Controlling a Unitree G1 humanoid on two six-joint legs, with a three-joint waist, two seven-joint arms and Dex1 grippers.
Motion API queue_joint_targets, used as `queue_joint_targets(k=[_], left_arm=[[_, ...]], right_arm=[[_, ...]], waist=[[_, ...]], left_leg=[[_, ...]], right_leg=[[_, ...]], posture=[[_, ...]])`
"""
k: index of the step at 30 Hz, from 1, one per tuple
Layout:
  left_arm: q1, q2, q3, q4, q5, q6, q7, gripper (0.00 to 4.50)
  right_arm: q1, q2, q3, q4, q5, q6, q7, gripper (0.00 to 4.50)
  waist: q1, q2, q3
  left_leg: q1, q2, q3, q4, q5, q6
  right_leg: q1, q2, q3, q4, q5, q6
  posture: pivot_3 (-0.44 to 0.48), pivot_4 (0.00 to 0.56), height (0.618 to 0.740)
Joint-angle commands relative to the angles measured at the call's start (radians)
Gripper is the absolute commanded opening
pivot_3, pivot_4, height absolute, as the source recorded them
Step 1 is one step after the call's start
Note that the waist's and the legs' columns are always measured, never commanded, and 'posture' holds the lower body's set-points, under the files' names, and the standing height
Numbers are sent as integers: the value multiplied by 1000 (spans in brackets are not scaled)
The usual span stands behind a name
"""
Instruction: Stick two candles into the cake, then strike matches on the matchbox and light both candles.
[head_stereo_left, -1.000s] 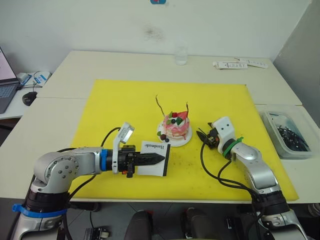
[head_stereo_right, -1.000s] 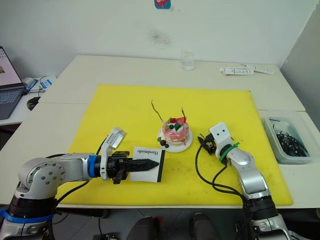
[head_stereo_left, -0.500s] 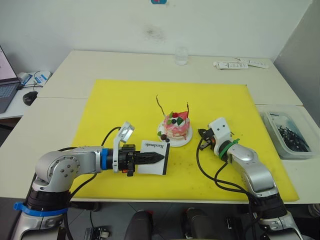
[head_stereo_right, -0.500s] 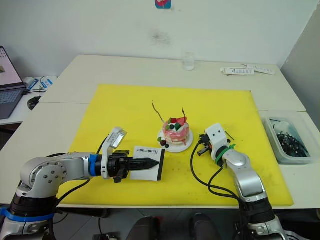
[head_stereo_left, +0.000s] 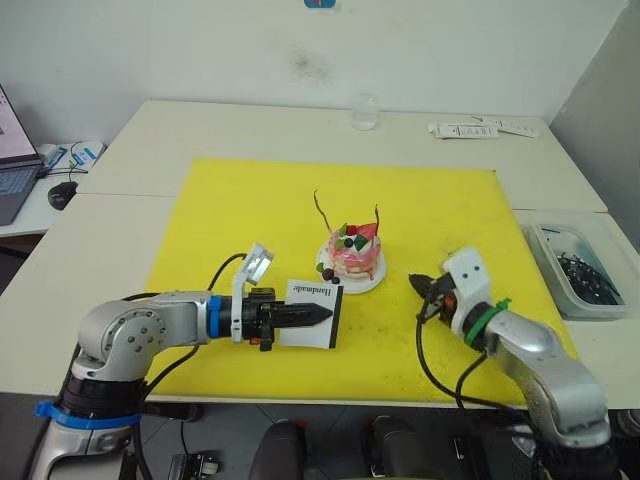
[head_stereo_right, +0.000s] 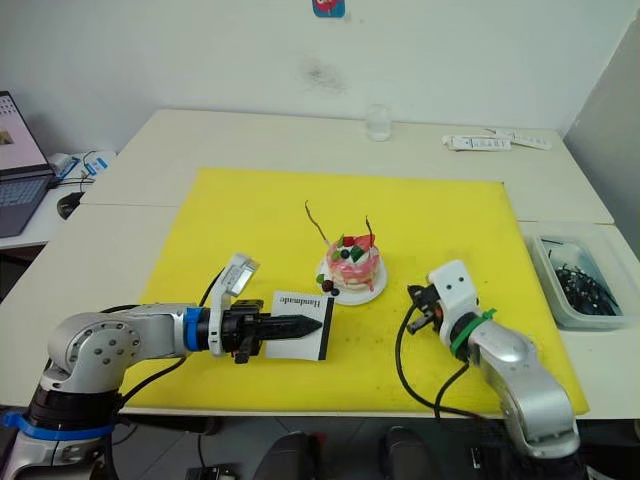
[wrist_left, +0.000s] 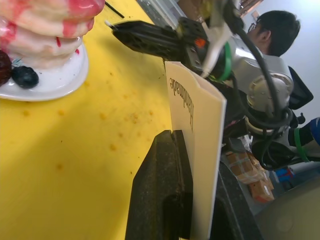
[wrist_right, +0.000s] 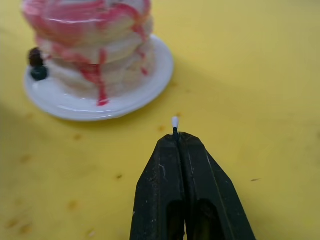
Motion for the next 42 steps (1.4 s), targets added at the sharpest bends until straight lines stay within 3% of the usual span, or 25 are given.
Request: queue_joint_targets(k=[1,9,14,29,42], left_arm=[[-35,-20,-7,6,-7,9,12,0],[-83,-39,-40,11,10,14,19,0],[-102,-70,-33,-3,22,0,47,0],[-121,-74,-37,3,39,-8,45,0],[-86,-65,-41,-31,54,-23,53,0]], right_arm=[[-11,-57,0,-137,43,8,40,37],[-160,-240,59,-256,124,53,155,37],[-216,-284,107,-245,117,46,164,37],[-253,-307,202,-164,55,-50,168,37],[-236,-322,197,-168,45,-98,189,37]], waist=[[0,0,0],[-1,0,0],[0,0,0],[0,0,0],[0,0,0]], left_leg=[[0,0,0,0,0,0],[0,0,0,0,0,0],[0,0,0,0,0,0],[0,-1,0,1,0,0],[0,0,0,0,0,0]], right_leg=[[0,0,0,0,0,0],[0,3,0,0,0,1],[0,3,0,-1,0,1],[0,3,0,-1,0,1],[0,3,0,-1,0,1]], posture=[[0,150,740],[0,150,740],[0,150,740],[0,150,740],[0,150,740]])
